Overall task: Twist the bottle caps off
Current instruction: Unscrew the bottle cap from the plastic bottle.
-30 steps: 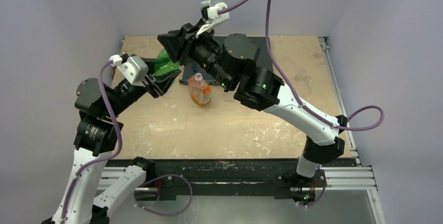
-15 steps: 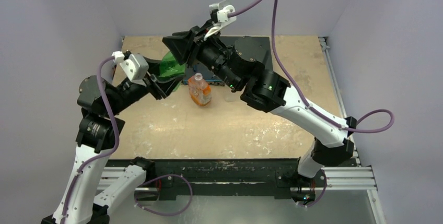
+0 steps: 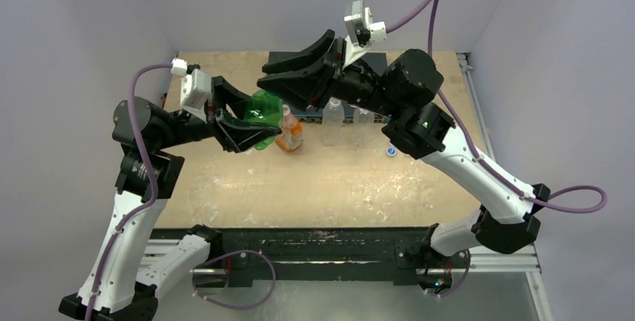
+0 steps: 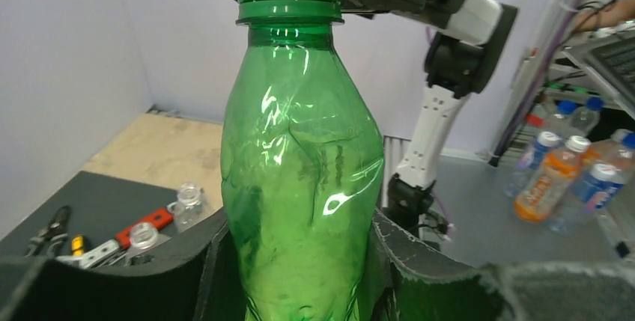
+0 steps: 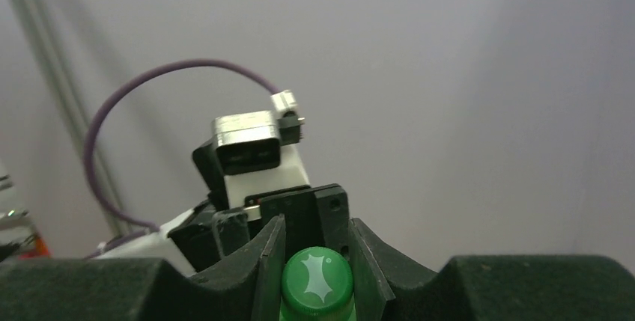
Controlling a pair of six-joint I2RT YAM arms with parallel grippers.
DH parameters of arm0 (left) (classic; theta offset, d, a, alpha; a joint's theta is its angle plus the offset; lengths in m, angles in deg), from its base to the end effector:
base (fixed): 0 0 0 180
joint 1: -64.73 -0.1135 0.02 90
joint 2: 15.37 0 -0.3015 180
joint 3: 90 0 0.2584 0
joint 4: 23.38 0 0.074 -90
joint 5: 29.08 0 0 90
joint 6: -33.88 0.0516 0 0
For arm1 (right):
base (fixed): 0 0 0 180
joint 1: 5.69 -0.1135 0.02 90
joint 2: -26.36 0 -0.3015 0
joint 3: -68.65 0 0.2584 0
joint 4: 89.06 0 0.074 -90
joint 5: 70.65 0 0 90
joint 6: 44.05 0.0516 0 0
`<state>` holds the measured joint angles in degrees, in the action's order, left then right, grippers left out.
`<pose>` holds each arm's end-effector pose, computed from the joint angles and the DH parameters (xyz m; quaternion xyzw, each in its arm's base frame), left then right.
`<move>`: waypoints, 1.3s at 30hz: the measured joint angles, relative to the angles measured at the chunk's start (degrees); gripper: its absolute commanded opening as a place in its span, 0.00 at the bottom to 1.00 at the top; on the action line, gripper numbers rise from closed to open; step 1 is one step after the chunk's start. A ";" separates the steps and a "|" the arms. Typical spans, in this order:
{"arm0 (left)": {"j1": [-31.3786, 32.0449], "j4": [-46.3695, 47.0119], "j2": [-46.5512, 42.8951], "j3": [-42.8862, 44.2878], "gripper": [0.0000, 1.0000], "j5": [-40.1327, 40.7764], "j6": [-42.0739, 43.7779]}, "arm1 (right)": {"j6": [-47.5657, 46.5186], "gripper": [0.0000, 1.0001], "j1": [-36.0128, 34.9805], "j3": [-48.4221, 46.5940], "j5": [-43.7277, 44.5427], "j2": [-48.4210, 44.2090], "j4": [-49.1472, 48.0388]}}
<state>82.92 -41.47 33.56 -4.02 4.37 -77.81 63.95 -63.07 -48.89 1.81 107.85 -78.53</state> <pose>0.1053 -0.0799 0.5298 0.3697 0.5232 -0.5032 0.5800 0.1462 0.2573 0.6168 -0.2991 0.4530 0.5754 0.6118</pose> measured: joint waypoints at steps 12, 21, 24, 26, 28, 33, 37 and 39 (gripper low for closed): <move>0.39 16.39 1.90 0.09 0.00 -14.40 -20.28 | 1.95 0.00 4.52 0.55 -28.30 -0.37 -9.64; 0.57 17.92 1.97 0.04 0.00 -16.11 -23.63 | 5.64 0.43 7.63 2.36 -36.48 -0.13 -16.06; 0.55 17.77 1.99 -0.02 0.00 -15.28 -23.50 | 5.99 0.87 7.89 2.86 -34.75 -0.61 -15.54; 0.13 17.53 1.46 0.00 0.00 -13.11 -22.01 | 6.12 0.95 8.04 4.48 -30.97 -2.10 -14.78; -0.07 15.10 0.70 0.35 0.00 -10.75 -18.73 | 6.14 0.96 8.07 5.75 -24.26 -4.13 -13.84; -0.09 6.36 -1.07 1.27 0.00 -2.25 -6.43 | 4.04 0.92 4.00 5.29 -6.56 -7.06 -10.19; -0.07 0.55 -2.19 1.27 0.00 6.03 3.04 | 0.00 0.85 -3.89 -4.13 7.30 -2.16 -2.51; -0.09 -1.33 -2.29 1.25 0.00 8.96 6.16 | -1.27 0.78 -5.73 -8.46 12.00 1.03 0.52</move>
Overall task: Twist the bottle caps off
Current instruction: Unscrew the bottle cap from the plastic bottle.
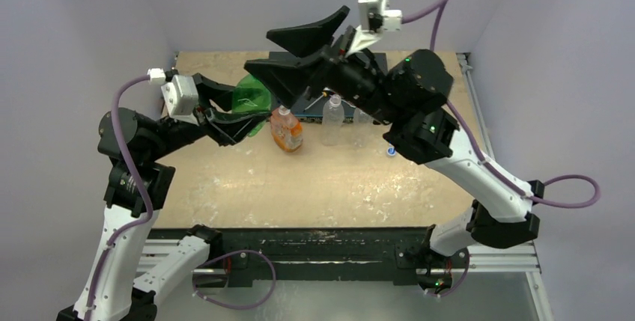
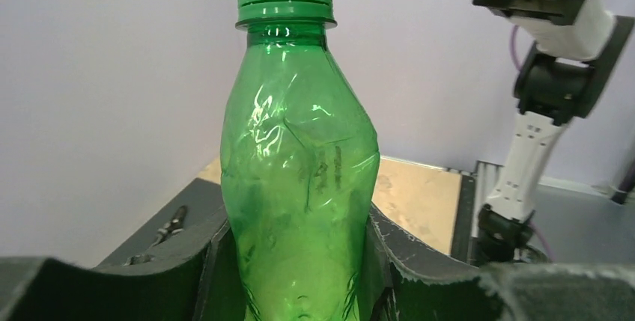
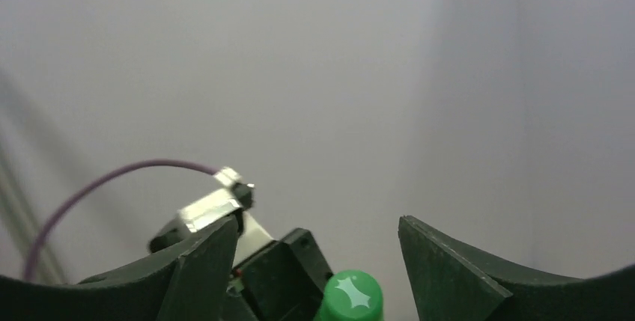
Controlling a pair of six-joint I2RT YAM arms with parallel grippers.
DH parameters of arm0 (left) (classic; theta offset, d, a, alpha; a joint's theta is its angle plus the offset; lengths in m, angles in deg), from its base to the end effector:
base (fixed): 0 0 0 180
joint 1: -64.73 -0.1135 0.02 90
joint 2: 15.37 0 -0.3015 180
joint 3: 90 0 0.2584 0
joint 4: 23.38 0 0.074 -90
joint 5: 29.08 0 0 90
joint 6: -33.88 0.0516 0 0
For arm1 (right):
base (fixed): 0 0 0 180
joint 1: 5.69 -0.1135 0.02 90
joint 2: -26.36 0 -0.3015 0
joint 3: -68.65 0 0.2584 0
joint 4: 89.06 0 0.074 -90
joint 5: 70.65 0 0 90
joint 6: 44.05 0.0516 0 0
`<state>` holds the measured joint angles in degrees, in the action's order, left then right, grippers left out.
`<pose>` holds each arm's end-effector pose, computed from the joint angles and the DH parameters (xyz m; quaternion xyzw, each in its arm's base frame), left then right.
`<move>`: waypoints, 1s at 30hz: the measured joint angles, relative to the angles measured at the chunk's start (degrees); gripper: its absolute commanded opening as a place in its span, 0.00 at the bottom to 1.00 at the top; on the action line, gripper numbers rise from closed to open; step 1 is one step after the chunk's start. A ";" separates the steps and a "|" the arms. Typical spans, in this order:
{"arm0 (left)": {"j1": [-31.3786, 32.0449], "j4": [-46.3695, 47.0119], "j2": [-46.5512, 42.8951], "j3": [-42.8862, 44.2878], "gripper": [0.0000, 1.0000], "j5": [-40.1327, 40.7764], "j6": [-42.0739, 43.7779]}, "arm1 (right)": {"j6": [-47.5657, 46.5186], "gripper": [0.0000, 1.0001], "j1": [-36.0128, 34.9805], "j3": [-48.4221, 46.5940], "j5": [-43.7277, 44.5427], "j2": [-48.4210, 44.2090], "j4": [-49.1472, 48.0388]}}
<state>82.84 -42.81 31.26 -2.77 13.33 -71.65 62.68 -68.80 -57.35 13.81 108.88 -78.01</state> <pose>0.0933 -0.0706 0.5401 0.3444 0.5095 -0.4367 0.6566 0.1195 0.2467 0.6575 -0.2283 0.4254 0.5796 0.6565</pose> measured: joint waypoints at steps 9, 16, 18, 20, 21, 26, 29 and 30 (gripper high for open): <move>0.00 -3.34 -1.84 -1.92 0.00 8.61 8.76 | -1.36 0.65 -0.63 -2.82 11.06 7.04 9.14; 0.00 -3.56 -1.86 -2.45 0.00 10.19 9.66 | -0.98 0.59 -0.92 -3.45 12.35 7.43 9.66; 0.00 -3.56 -1.86 -2.47 0.00 10.45 9.81 | -0.74 0.61 -0.90 -3.45 12.50 7.41 9.55; 0.00 -3.56 -1.92 -2.47 0.00 10.56 10.19 | -0.66 0.60 -0.90 -3.45 12.52 7.41 9.51; 0.00 -3.56 -1.95 -2.47 0.00 10.56 10.25 | -0.66 0.59 -0.90 -3.45 12.52 7.41 9.46; 0.00 -3.56 -1.92 -2.47 0.00 10.60 10.38 | -0.28 0.46 -0.90 -3.45 12.52 7.41 9.01; 0.00 -3.56 -1.86 -2.64 0.00 10.62 10.36 | -0.11 0.26 -1.05 -3.45 12.48 7.41 8.68; 0.00 -3.54 -1.86 -2.82 0.00 10.73 10.36 | 0.11 0.19 -1.14 -3.45 12.35 7.41 8.68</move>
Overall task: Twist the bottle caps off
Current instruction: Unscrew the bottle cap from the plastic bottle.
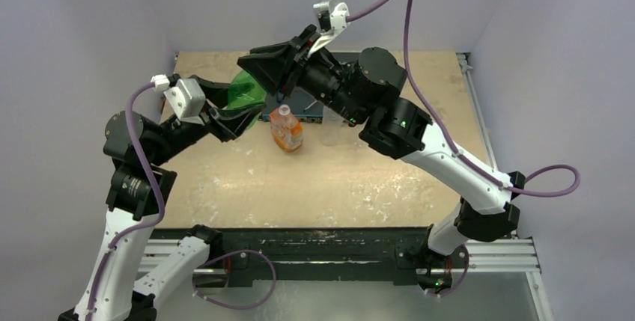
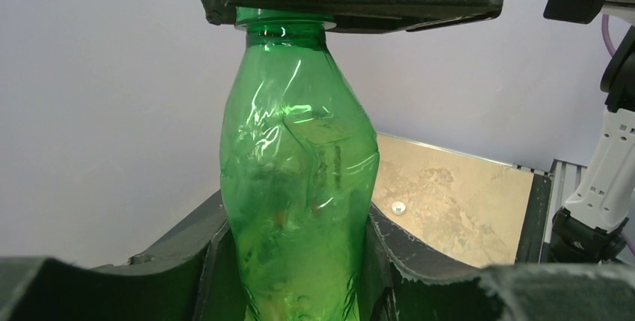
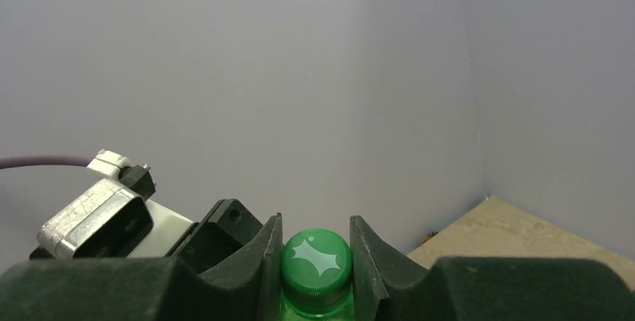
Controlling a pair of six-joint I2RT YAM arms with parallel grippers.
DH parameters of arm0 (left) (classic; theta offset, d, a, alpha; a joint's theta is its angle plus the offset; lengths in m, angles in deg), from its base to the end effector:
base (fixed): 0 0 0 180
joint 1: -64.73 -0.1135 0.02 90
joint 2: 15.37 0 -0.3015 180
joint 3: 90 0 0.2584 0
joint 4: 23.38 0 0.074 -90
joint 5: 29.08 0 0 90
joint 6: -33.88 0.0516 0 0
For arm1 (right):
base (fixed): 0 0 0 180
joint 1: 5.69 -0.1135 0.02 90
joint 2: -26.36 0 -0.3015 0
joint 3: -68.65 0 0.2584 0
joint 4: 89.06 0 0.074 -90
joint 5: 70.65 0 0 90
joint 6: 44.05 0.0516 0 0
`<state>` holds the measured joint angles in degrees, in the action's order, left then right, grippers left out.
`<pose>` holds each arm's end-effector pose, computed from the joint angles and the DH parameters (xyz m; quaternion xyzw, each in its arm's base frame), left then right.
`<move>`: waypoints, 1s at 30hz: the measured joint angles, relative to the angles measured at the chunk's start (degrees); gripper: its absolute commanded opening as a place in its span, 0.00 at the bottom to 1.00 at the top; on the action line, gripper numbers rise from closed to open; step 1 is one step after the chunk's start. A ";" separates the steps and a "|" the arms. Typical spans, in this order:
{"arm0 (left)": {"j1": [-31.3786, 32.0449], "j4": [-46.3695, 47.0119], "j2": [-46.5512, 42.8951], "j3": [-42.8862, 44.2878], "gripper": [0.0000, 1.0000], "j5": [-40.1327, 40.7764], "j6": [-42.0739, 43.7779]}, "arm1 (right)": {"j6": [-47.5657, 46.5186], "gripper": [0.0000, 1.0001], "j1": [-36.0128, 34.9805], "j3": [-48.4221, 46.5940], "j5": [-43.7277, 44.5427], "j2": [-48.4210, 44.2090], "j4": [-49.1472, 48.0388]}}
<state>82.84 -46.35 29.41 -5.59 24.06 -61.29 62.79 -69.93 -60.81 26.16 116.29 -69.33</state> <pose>0.1001 -0.0653 0.5237 0.3158 0.5344 -0.3385 0.7072 0.1519 0.3006 0.6219 -0.1862 0.5451 0.5049 0.6429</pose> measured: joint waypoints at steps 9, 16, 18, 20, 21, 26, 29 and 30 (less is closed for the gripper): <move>0.00 0.07 -0.07 -0.28 0.25 0.11 -0.17 | 0.07 0.00 0.09 0.00 -0.09 0.00 0.17; 0.02 -0.04 0.13 -0.22 0.76 0.02 -0.26 | 0.26 0.00 0.13 0.00 -0.39 0.02 0.17; 0.00 -0.52 0.74 0.39 0.76 0.04 -0.24 | 0.24 0.00 0.17 0.00 -0.39 0.02 0.22; 0.02 -1.22 1.64 1.42 0.76 -0.15 -0.22 | 0.22 0.00 0.17 0.00 -0.46 0.02 0.33; 0.00 -1.53 2.05 1.92 0.76 -0.20 -0.22 | 0.20 0.00 0.17 0.00 -0.57 0.04 0.35; 0.00 -2.16 2.93 3.19 0.74 -0.24 -0.28 | -0.46 0.00 0.04 -0.76 -0.94 1.09 1.05; 0.00 -2.08 3.28 3.85 0.57 -0.48 -0.74 | -1.18 0.00 -0.24 -0.79 -0.90 2.08 2.03; 0.00 -2.05 3.28 3.91 0.52 -0.50 -0.92 | -1.51 0.00 -0.33 -0.79 -0.81 2.43 2.34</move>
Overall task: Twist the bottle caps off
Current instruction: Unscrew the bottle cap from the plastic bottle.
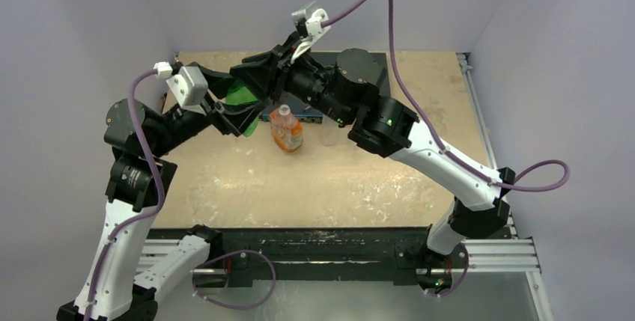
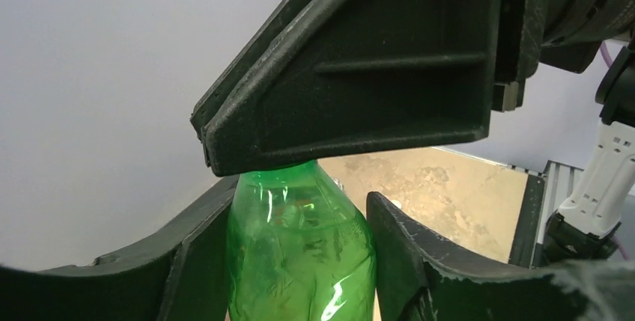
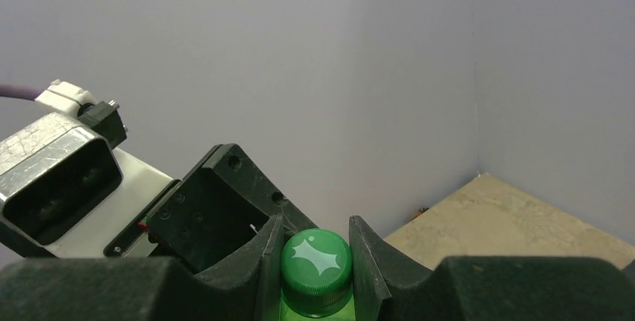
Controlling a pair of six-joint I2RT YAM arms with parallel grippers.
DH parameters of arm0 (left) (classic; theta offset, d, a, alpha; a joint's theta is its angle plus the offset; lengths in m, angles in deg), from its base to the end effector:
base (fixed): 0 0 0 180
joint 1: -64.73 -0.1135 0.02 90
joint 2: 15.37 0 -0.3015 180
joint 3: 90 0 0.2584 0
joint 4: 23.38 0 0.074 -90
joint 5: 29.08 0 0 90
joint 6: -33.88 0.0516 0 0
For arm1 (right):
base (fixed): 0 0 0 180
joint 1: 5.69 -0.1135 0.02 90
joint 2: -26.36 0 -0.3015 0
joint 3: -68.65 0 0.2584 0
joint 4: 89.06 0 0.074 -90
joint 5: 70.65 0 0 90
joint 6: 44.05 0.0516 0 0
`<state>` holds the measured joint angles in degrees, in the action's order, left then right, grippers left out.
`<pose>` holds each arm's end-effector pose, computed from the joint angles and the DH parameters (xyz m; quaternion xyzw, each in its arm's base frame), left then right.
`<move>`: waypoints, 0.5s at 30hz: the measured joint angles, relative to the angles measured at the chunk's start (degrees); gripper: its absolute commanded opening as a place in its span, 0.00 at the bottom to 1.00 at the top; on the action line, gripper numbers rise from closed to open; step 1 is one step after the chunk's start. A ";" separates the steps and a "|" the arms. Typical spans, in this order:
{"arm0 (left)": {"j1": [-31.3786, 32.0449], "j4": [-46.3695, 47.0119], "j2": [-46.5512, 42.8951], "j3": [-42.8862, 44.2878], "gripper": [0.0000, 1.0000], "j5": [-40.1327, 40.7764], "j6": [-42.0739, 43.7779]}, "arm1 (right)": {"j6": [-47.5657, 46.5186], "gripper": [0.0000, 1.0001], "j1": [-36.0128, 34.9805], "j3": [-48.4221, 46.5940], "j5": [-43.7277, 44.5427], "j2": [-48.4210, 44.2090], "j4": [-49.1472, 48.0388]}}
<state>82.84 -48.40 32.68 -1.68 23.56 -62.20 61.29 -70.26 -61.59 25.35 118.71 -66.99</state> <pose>0.1106 -0.0691 0.5350 0.3134 0.5452 -0.3478 0.6954 0.1581 0.3200 0.6076 -0.2129 0.5649 0.4874 0.6309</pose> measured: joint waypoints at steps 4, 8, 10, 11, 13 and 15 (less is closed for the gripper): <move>-0.11 -0.55 0.00 0.00 0.34 0.09 -0.39 | -1.01 0.00 -0.48 0.00 0.76 0.59 0.39; -0.11 -0.50 0.37 0.00 0.22 -0.15 -0.37 | -1.31 0.00 -0.68 0.04 1.40 0.48 0.42; -0.11 -0.52 0.37 0.00 0.14 -0.22 -0.37 | -1.36 0.00 -0.79 0.04 1.81 0.48 0.44; -0.11 -0.50 0.37 0.00 0.09 -0.31 -0.37 | -1.40 0.00 -0.94 0.04 2.01 0.48 0.44; -0.11 -0.52 0.37 0.00 0.01 -0.33 -0.39 | -1.46 0.00 -1.01 0.04 2.08 0.48 0.42; -0.11 -0.48 0.35 0.00 0.00 -0.35 -0.59 | -1.49 0.00 -1.05 0.04 2.05 0.46 0.39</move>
<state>82.73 -48.88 33.03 -1.68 23.21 -62.79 59.80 -71.31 -61.55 27.40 119.17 -66.60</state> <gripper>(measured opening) 0.546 0.343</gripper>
